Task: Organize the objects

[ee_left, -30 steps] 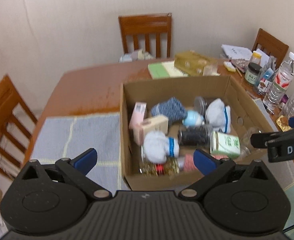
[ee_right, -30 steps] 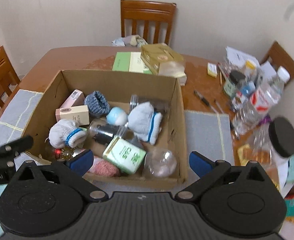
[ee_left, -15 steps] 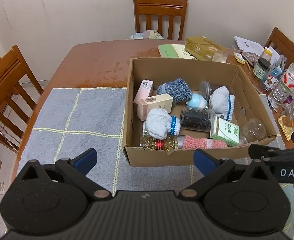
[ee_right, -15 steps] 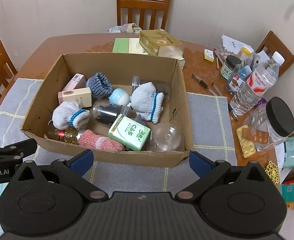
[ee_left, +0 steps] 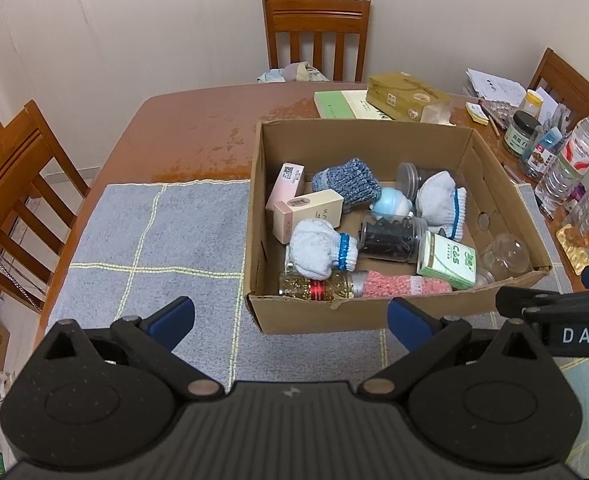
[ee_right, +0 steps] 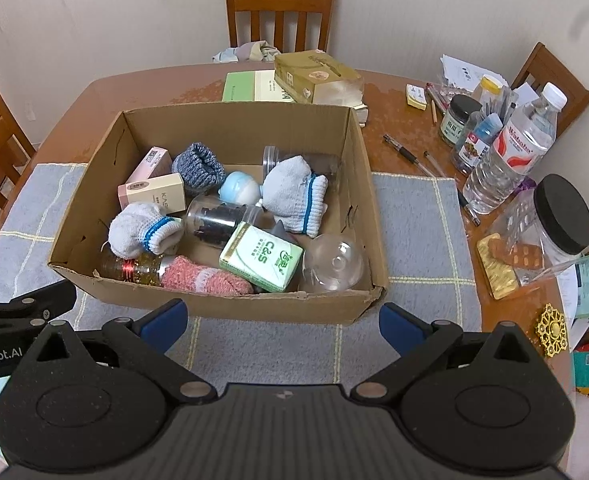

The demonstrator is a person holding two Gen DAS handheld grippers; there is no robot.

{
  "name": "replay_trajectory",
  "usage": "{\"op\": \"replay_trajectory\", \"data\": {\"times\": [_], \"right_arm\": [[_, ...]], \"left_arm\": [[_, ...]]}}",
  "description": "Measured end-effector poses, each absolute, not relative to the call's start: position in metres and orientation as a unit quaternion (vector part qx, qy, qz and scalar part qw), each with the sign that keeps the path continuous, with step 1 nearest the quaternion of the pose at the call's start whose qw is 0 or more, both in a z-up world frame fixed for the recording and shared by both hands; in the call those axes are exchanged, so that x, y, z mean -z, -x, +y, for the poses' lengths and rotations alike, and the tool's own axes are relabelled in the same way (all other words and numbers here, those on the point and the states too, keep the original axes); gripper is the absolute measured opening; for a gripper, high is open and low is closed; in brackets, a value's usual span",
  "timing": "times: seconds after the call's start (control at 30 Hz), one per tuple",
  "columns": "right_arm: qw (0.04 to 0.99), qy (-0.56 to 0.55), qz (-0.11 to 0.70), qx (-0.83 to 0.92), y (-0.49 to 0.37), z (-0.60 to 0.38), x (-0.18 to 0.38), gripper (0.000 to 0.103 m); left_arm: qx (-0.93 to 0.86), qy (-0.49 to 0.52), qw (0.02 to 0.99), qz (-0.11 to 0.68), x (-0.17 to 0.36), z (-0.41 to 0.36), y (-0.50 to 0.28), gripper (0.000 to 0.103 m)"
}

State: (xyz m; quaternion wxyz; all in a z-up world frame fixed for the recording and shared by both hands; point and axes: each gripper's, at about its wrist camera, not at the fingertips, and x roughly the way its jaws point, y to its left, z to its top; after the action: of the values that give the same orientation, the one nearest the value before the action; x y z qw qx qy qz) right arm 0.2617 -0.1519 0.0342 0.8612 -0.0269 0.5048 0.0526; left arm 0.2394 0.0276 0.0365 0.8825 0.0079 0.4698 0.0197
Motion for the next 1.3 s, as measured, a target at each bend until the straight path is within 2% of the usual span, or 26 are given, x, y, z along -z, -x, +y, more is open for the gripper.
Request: {"op": "replay_trajectory", "data": {"times": [1.3], "right_arm": [[0.859,0.014,0.509,-0.049,-0.2589,-0.1561,-0.0333,0.103]], "left_arm": [[-0.017,-0.005,0.879,0.476,-0.0343,0.0251,-0.2392,0.102]]}}
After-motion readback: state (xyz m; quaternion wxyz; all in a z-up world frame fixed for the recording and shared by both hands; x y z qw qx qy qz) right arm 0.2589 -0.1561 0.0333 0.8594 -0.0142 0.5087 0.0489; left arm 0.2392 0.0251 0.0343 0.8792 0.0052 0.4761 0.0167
